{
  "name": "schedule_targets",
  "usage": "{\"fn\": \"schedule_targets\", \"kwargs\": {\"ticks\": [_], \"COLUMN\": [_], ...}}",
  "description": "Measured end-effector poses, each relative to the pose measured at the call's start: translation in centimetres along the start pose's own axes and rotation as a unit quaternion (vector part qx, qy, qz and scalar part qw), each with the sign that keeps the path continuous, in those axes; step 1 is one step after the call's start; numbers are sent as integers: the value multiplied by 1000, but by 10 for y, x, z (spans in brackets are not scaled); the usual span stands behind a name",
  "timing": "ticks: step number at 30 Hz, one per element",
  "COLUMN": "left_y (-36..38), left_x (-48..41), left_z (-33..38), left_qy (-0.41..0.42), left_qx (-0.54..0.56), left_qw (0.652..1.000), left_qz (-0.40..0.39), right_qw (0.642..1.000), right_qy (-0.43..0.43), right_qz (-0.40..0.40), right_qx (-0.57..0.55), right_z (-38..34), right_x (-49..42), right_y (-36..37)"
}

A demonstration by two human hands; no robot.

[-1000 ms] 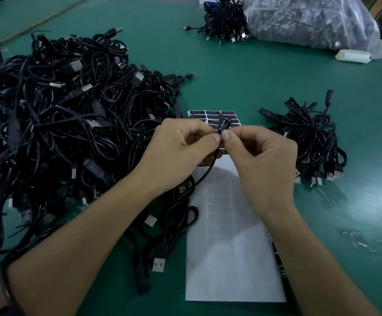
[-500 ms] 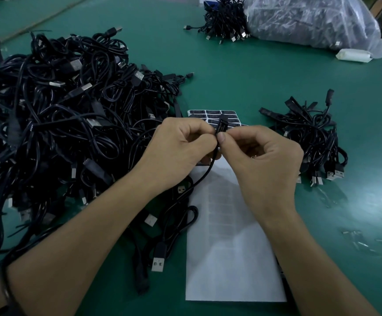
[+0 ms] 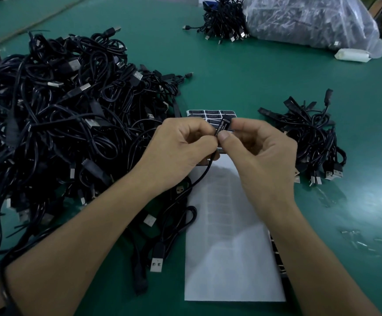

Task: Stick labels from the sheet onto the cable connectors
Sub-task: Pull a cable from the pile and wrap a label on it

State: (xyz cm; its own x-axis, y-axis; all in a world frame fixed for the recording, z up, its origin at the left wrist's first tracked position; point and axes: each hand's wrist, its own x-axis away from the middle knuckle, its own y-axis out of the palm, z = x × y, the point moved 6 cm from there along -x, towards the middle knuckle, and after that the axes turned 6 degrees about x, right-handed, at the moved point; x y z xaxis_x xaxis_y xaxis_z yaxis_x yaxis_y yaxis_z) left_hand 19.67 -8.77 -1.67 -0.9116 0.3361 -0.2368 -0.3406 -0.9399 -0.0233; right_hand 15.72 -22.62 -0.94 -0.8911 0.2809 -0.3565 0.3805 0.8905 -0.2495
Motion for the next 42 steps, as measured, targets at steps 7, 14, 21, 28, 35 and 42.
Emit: {"fn": "schedule_targets", "kwargs": {"ticks": [7, 14, 21, 28, 35, 42], "left_y": [0, 1, -11, -31, -41, -46], "left_x": [1, 2, 2, 6, 7, 8], "left_z": [-2, -1, 10, 15, 17, 18], "left_qy": [1, 34, 108, 125, 112, 102], "left_qx": [-53, -98, -75, 52, 108, 177], "left_qw": [998, 995, 990, 975, 962, 944], "left_qz": [-17, -10, 58, 174, 223, 257], "right_qw": [998, 999, 997, 898, 884, 900], "right_qy": [8, -4, 5, -103, -104, -103], "right_qz": [-14, -23, -62, -237, -302, -315], "right_qx": [-66, -39, 48, 356, 342, 283], "right_z": [-1, -3, -4, -6, -7, -16], "right_x": [-3, -3, 5, 19, 28, 32], "right_y": [-1, -1, 9, 37, 51, 56]}}
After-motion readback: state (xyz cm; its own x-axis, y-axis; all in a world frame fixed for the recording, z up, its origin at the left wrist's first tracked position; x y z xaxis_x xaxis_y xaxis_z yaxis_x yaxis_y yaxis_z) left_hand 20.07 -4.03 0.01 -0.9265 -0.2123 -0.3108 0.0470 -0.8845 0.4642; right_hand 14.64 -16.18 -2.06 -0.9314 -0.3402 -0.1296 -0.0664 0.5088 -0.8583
